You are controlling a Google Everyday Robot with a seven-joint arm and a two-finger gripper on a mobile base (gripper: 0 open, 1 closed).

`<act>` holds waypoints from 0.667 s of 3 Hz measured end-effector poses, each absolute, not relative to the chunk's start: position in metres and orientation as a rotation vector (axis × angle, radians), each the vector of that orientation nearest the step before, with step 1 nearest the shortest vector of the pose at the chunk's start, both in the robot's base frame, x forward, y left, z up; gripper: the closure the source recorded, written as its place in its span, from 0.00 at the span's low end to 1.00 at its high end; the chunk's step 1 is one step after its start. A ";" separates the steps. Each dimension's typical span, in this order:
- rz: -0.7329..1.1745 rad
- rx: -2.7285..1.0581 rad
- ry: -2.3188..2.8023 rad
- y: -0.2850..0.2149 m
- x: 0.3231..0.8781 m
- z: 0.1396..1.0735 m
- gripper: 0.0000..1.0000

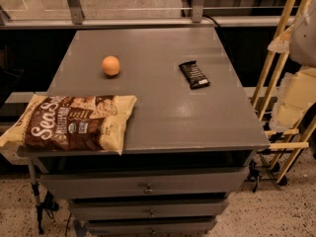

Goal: Move rxbar chocolate near brown chip bag

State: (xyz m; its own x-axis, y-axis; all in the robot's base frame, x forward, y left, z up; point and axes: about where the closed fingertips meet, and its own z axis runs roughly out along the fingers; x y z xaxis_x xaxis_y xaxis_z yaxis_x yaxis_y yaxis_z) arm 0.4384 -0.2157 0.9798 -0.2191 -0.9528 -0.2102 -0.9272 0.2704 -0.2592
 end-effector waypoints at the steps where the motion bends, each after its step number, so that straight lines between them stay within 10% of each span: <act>1: -0.111 -1.717 2.222 -0.216 0.438 0.980 0.00; 2: -0.110 -1.684 2.218 -0.215 0.441 0.981 0.00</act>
Offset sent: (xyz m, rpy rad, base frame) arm 0.0055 -0.0001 -0.0016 0.0358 -0.0181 -0.0350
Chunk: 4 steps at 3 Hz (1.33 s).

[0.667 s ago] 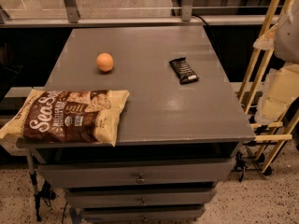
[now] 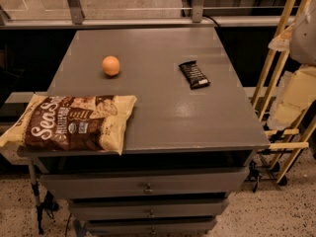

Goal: Move rxbar chocolate near brown chip bag

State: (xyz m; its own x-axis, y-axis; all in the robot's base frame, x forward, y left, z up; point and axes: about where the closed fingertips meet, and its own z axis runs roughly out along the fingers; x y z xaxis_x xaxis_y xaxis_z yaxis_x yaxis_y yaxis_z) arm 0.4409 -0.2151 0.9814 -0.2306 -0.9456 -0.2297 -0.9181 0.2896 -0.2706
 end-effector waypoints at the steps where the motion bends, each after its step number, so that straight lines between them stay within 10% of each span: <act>1: -0.028 -1.553 2.204 -0.208 0.461 0.976 0.00; 4: 0.258 -1.244 2.089 -0.168 0.532 0.961 0.00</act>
Offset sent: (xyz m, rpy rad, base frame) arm 0.1078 0.0487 -0.0184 0.5055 -0.1306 -0.2109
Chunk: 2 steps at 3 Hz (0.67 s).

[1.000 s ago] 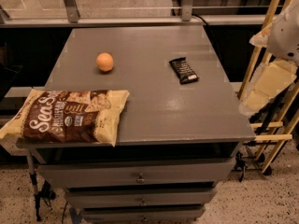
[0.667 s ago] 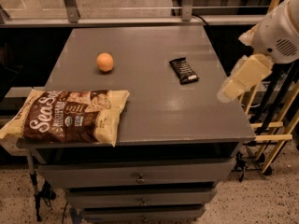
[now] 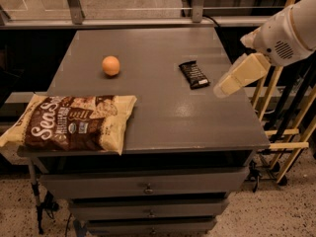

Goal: Move rxbar chocolate near brown chip bag

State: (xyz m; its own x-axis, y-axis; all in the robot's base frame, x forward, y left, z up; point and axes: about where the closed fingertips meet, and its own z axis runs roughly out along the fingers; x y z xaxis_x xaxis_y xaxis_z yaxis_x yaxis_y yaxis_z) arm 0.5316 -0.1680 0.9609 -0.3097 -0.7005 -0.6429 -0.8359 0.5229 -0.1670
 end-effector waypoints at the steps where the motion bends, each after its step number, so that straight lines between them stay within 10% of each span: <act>1: 0.288 -1.251 2.068 -0.161 0.556 0.948 0.00; 2: 0.366 -1.282 2.061 -0.143 0.597 0.910 0.00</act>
Offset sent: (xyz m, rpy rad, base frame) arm 0.1003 0.0371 -0.0790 0.0835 0.0666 0.1079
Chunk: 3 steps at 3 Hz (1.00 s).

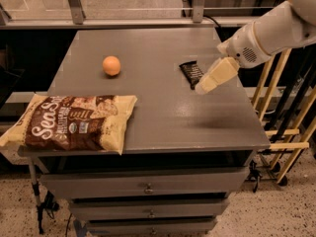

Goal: Move rxbar chocolate near brown chip bag

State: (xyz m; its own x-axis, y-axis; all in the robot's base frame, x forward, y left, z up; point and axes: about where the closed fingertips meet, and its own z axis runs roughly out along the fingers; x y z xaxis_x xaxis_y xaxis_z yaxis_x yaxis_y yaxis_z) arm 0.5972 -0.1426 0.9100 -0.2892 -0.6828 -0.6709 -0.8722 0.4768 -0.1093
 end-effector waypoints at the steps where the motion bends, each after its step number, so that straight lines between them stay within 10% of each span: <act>1: 0.398 -1.266 2.069 -0.134 0.621 0.883 0.00; 3: 0.414 -1.130 2.105 -0.128 0.676 0.837 0.00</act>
Offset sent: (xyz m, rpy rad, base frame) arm 0.0749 -0.0001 -0.0713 0.0893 -0.0076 -0.1390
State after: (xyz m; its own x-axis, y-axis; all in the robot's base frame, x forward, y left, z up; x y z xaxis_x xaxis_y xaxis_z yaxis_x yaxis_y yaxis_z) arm 0.6763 -0.1281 0.8370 -0.3729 -0.5972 -0.7101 -0.8217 0.5681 -0.0463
